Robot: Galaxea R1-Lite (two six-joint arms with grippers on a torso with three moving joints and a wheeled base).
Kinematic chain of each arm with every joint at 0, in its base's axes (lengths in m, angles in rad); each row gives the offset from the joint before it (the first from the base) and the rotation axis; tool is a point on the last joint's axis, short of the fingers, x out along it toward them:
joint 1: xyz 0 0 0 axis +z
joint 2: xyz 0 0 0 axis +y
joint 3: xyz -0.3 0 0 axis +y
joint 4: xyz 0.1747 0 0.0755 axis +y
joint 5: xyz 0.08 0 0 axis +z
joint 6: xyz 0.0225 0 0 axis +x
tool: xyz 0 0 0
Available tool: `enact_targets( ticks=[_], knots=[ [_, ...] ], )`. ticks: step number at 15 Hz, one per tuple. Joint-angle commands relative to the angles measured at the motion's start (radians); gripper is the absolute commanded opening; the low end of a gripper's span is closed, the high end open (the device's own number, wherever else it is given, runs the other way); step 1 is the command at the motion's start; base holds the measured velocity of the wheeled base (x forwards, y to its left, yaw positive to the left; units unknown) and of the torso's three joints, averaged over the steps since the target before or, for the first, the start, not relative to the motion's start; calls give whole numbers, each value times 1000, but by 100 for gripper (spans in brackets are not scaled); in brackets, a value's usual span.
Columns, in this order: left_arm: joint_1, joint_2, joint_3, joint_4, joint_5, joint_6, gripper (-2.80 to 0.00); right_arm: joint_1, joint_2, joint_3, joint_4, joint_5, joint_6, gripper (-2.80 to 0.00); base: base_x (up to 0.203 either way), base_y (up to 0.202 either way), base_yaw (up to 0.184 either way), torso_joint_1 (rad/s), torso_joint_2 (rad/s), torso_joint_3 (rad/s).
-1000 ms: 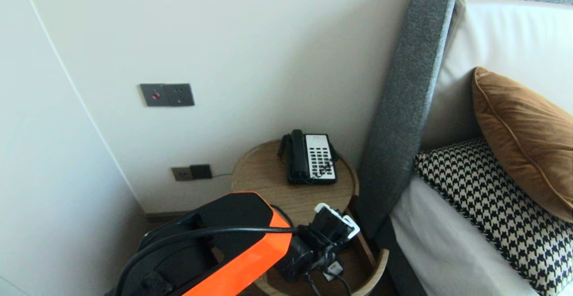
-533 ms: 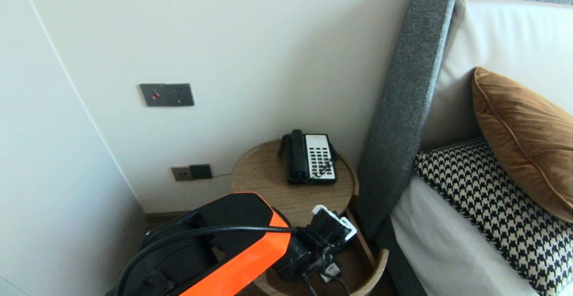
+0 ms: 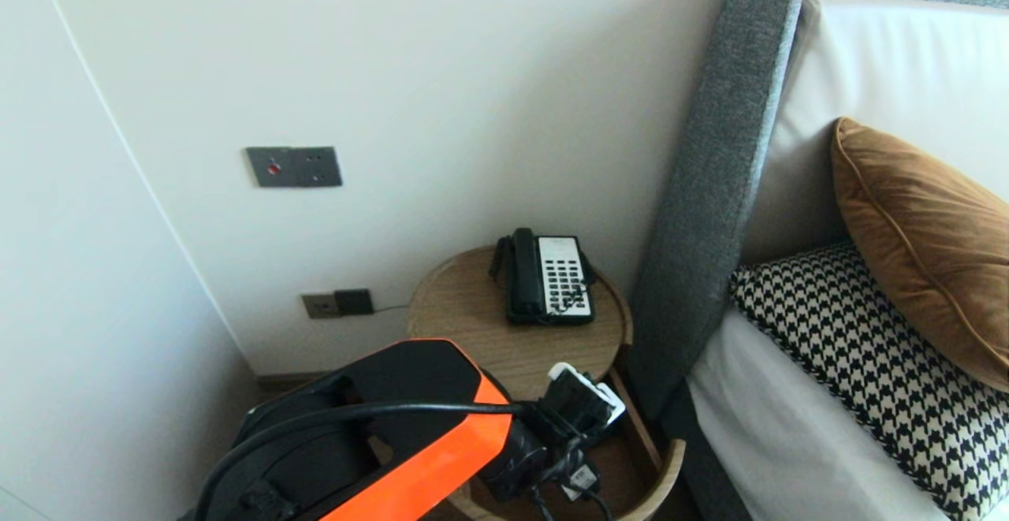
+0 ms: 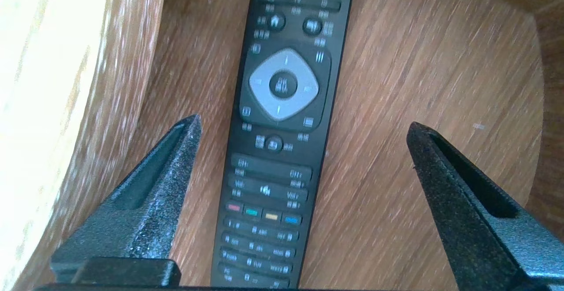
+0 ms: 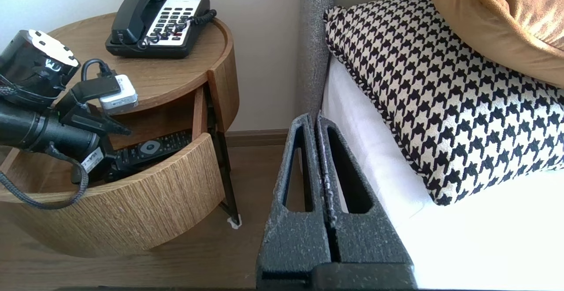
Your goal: Take the remote control out of the drawer one by one and place them on the table
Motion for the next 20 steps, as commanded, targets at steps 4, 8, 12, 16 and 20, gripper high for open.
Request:
enact_targets(
  ticks=[4, 8, 12, 16, 20],
  knots=[
    [-1, -18, 3, -5, -23, -36, 0, 0, -5, 2, 0, 0, 0, -280, 0, 0, 0, 0, 0, 0],
    [12, -29, 13, -10, 18, -150, 0, 0, -5, 0, 0, 0, 0, -280, 0, 0, 0, 0, 0, 0],
    [9, -47, 73, -47, 102, -240, 0, 0, -5, 0, 0, 0, 0, -280, 0, 0, 0, 0, 0, 0],
    [-3, -62, 96, -54, 109, -242, -280, 0, -5, 1, 0, 0, 0, -280, 0, 0, 0, 0, 0, 0],
    [-10, -65, 99, -56, 122, -263, -280, 0, -5, 0, 0, 0, 0, -280, 0, 0, 0, 0, 0, 0]
  ],
)
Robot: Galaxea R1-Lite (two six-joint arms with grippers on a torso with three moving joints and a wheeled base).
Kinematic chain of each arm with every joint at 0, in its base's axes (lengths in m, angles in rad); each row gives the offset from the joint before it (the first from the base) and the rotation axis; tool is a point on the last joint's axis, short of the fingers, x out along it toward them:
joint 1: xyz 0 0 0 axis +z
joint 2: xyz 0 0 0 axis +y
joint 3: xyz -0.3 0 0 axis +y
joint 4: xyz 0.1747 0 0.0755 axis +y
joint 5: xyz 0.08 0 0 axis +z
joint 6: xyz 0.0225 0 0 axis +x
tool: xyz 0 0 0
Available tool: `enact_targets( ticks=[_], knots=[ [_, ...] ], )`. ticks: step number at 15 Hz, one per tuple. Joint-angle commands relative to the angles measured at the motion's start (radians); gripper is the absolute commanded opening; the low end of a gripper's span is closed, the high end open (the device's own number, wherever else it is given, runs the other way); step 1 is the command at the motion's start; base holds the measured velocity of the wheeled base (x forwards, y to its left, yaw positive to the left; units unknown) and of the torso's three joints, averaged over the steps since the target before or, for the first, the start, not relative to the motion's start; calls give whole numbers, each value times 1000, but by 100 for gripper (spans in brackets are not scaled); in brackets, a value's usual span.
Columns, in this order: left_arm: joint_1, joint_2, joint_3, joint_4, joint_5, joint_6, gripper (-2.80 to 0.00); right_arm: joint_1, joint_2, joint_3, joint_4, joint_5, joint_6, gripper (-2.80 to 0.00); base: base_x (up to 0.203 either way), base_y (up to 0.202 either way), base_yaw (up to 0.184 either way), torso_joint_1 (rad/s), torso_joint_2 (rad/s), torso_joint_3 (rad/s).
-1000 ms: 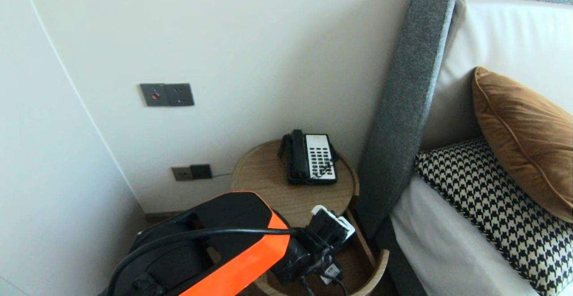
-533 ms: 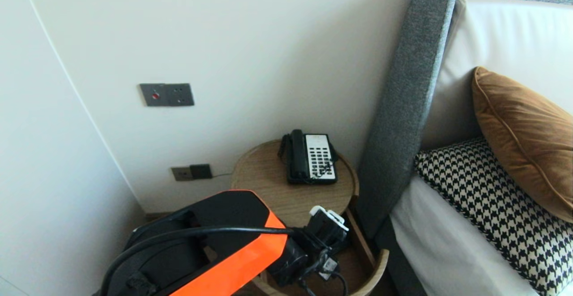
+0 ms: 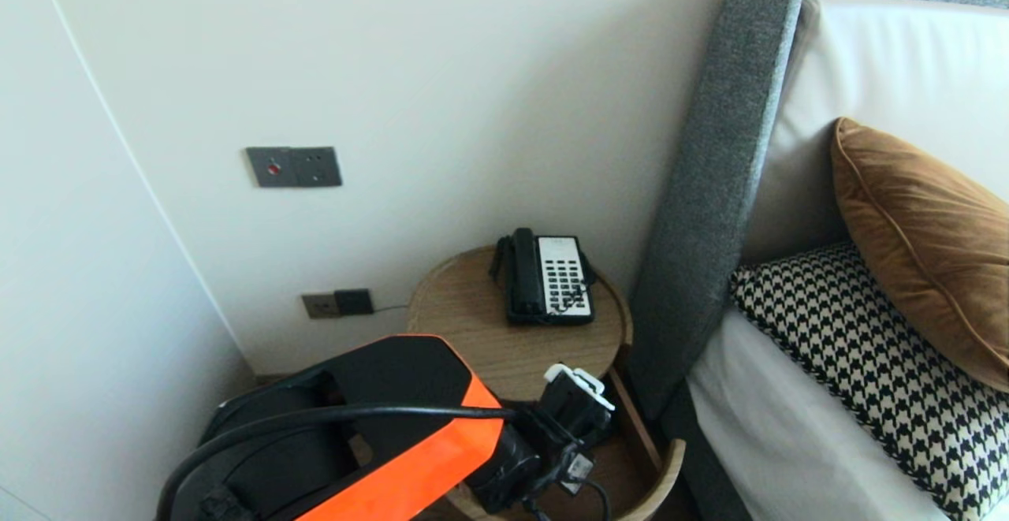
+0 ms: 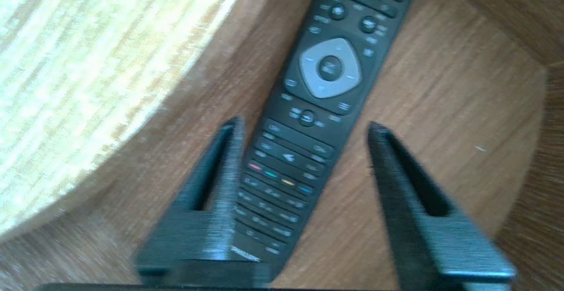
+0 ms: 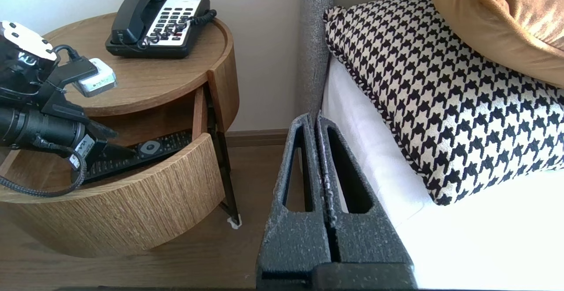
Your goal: Take the remote control out of the drawer one by one and place them on the table
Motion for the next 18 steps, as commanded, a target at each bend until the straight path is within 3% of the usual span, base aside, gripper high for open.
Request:
enact_targets(
  ticks=[1, 9, 18],
  knots=[
    [-2, -2, -4, -2, 25, -27, -280, 1, -4, 1, 0, 0, 0, -280, 0, 0, 0, 0, 0, 0],
    [6, 48, -70, -22, 118, -59, -280, 1, -3, 0, 0, 0, 0, -280, 0, 0, 0, 0, 0, 0],
    [17, 123, -140, -9, 121, -65, -280, 1, -4, 0, 0, 0, 0, -280, 0, 0, 0, 0, 0, 0]
  ],
)
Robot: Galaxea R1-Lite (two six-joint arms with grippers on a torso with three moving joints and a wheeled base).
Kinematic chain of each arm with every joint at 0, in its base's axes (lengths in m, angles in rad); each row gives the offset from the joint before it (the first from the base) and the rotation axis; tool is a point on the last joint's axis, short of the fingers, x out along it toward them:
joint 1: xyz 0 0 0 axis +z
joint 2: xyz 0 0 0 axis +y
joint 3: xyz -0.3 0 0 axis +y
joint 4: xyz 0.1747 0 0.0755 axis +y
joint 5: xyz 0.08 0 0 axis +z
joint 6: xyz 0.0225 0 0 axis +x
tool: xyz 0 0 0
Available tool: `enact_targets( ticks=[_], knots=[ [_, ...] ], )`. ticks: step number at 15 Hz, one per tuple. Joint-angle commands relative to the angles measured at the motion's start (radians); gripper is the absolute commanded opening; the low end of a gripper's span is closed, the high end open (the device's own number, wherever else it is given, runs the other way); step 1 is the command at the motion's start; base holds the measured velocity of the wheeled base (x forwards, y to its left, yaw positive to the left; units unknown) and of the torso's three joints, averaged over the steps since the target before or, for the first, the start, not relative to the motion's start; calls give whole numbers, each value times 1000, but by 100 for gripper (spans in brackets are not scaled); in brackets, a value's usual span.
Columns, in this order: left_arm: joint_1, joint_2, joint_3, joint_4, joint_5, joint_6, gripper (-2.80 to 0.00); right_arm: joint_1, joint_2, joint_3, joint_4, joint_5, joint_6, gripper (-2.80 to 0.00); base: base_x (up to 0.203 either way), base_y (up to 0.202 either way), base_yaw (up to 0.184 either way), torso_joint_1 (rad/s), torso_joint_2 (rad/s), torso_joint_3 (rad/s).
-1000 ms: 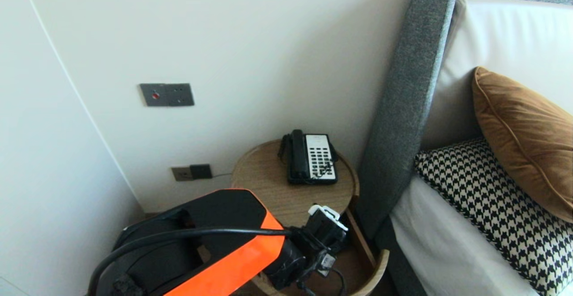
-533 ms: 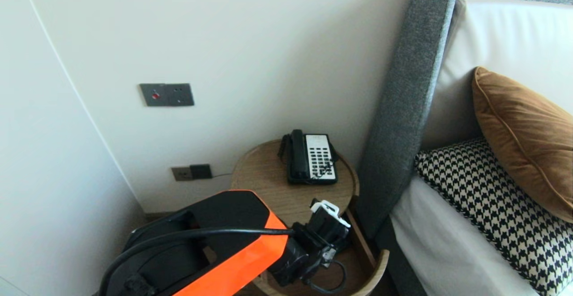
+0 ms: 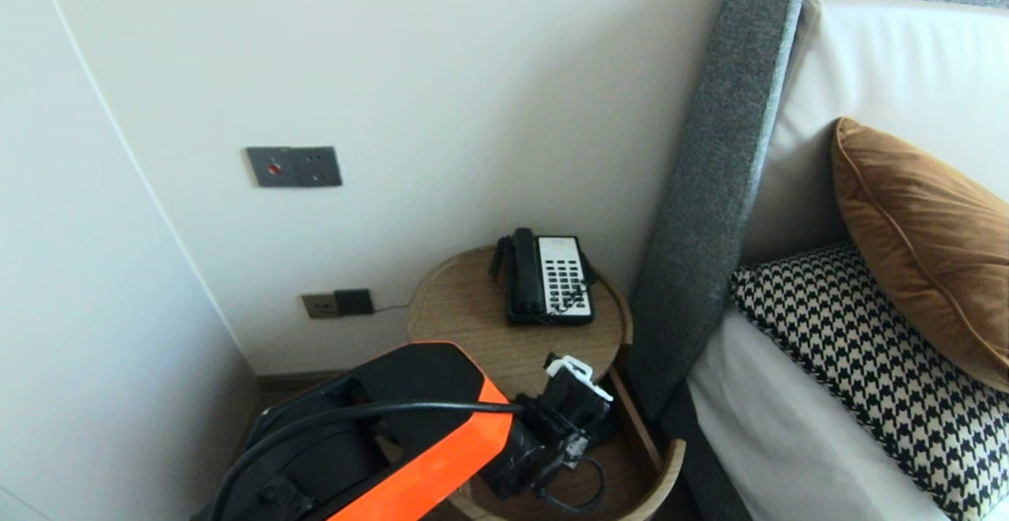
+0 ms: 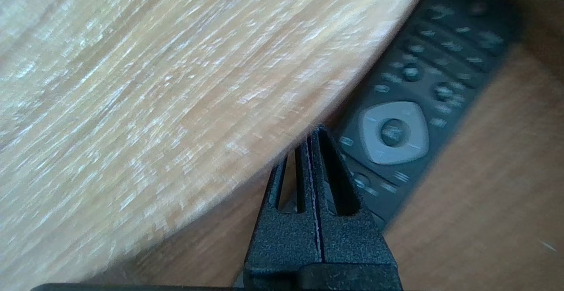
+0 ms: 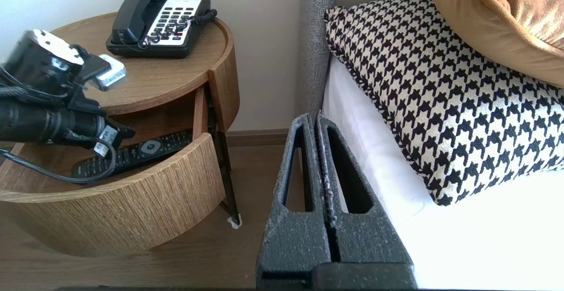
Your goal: Take the remote control out of the drawer one by one and place them on the table
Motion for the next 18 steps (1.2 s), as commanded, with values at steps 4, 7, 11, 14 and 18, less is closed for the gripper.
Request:
enact_targets(
  ticks=[4, 7, 11, 14, 18],
  knots=[
    [0, 27, -20, 30, -10, 2, -280, 0, -3, 0, 0, 0, 0, -280, 0, 0, 0, 0, 0, 0],
    [-2, 18, -4, 48, -35, 7, -280, 0, -3, 0, 0, 0, 0, -280, 0, 0, 0, 0, 0, 0],
    [-10, 7, 11, 48, -37, 7, -280, 0, -3, 0, 0, 0, 0, -280, 0, 0, 0, 0, 0, 0],
    [-16, -7, 11, 43, -36, 1, -280, 0, -3, 0, 0, 0, 0, -280, 0, 0, 0, 0, 0, 0],
    [-16, -58, 18, 45, -34, 1, -280, 0, -4, 0, 0, 0, 0, -280, 0, 0, 0, 0, 0, 0]
  ],
)
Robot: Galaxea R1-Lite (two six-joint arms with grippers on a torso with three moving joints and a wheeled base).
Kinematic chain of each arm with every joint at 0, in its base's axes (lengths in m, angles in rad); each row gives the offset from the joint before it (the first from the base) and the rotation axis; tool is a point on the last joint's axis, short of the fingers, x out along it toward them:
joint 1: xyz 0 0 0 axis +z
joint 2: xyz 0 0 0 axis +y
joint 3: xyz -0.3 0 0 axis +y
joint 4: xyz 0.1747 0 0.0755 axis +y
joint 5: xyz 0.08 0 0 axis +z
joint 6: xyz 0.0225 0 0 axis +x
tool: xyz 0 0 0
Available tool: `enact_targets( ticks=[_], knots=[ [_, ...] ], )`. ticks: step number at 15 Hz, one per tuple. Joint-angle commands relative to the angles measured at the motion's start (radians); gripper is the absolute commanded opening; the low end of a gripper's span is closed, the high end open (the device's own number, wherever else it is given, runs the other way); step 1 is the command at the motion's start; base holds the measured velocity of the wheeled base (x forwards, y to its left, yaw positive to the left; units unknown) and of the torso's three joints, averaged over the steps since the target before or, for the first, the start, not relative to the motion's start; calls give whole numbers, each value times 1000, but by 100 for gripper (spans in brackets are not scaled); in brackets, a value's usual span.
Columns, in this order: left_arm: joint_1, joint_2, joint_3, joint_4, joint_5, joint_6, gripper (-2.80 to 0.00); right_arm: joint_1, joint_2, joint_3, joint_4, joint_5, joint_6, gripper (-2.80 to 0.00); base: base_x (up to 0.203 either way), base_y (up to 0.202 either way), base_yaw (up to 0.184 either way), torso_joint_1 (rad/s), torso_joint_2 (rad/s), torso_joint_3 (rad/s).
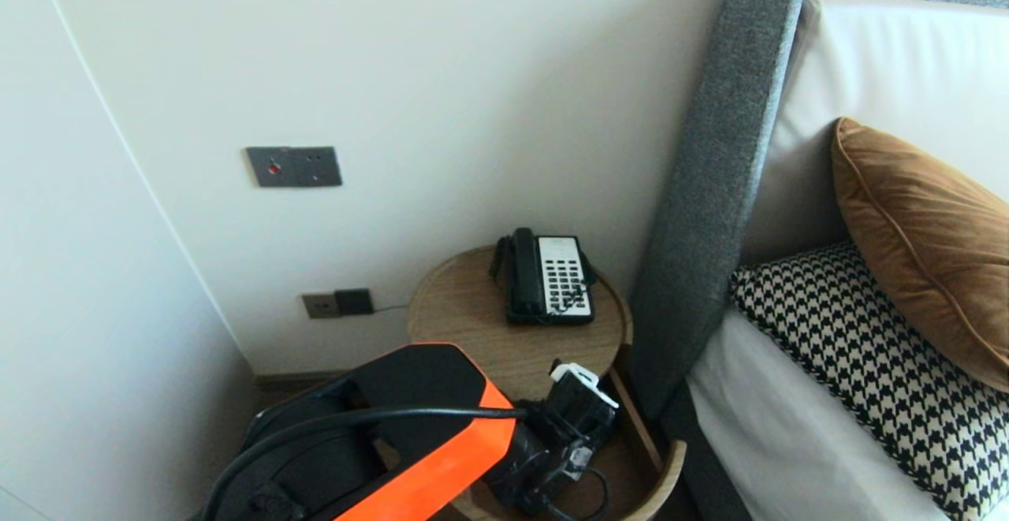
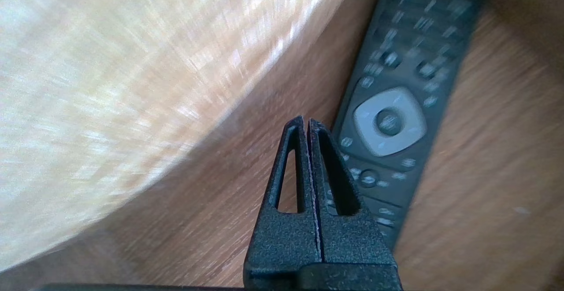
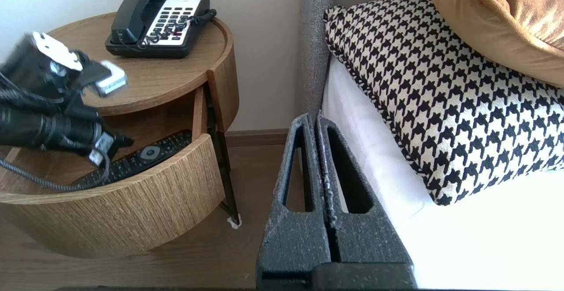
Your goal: Take the remote control out of the drawer one by one and place them on the table
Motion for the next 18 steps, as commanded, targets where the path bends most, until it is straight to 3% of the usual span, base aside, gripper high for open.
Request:
enact_targets(
  ticks=[1, 6, 9, 10, 14, 18],
  knots=[
    [0, -46, 3, 3, 0, 1, -280, 0, -3, 0, 0, 0, 0, -280, 0, 0, 0, 0, 0, 0],
    [0, -74, -5, 100, -70, 14, -280, 0, -3, 0, 0, 0, 0, -280, 0, 0, 0, 0, 0, 0],
    [7, -71, -14, 127, -107, 73, -280, 0, -3, 1, 0, 1, 0, -280, 0, 0, 0, 0, 0, 0],
    [9, -71, -14, 128, -110, 74, 0, 0, -4, 0, 0, 0, 0, -280, 0, 0, 0, 0, 0, 0],
    [30, -71, -45, 167, -200, 74, 0, 0, -4, 0, 0, 0, 0, -280, 0, 0, 0, 0, 0, 0],
    [40, -36, -111, 192, -217, 75, 0, 0, -3, 0, 0, 0, 0, -280, 0, 0, 0, 0, 0, 0]
  ],
)
